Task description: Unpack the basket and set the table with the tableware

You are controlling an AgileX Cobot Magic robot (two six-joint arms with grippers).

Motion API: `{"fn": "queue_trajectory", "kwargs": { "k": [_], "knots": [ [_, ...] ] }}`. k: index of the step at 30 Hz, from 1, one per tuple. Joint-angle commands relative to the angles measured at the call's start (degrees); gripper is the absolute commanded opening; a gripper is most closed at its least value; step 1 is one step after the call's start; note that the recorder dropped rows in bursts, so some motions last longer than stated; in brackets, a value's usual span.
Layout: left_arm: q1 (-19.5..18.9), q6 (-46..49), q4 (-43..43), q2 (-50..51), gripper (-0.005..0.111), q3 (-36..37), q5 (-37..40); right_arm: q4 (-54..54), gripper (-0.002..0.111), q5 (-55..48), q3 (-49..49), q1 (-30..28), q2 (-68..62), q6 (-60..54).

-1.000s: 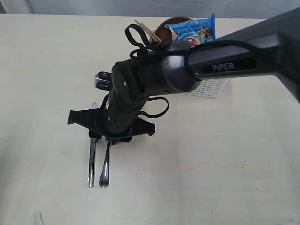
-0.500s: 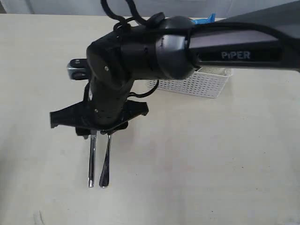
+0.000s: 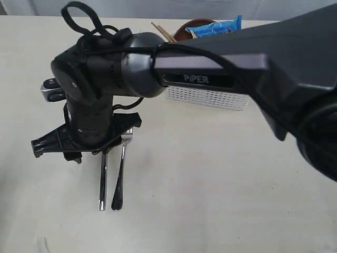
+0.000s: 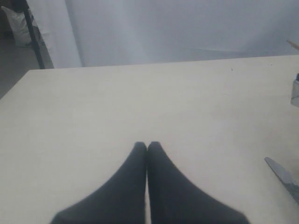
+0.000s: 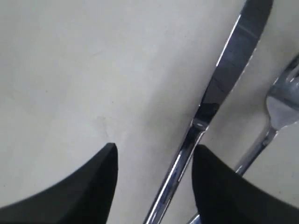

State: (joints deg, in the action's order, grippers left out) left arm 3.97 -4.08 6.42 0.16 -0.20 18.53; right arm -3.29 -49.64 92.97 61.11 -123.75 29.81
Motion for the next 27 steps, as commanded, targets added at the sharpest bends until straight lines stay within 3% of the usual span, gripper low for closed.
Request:
{"fn": "queue_trajectory", "kwargs": {
  "k": [1, 22, 24, 27],
  "knots": [
    [-0.11, 0.23, -0.66, -0.16, 0.000, 0.20, -0.03, 2.31, 0.048, -6.14, 4.34, -0.39, -2.56, -0.61],
    [-0.11, 0.23, -0.66, -0.16, 0.000, 0.20, -0.03, 1.90, 0.047, -6.73, 4.97, -0.39, -7.57, 0.30],
    [-0.11, 0.23, -0.66, -0.16, 0.000, 0.20, -0.03, 1.90, 0.037, -6.36, 4.97, -0.39, -7.81, 0.30],
    [-0.11, 0.23, -0.66, -0.16, 0.000, 0.20, -0.03, 1.63, 0.006, -5.87, 4.97, -0.39, -7.81, 0.30]
  ]
}}
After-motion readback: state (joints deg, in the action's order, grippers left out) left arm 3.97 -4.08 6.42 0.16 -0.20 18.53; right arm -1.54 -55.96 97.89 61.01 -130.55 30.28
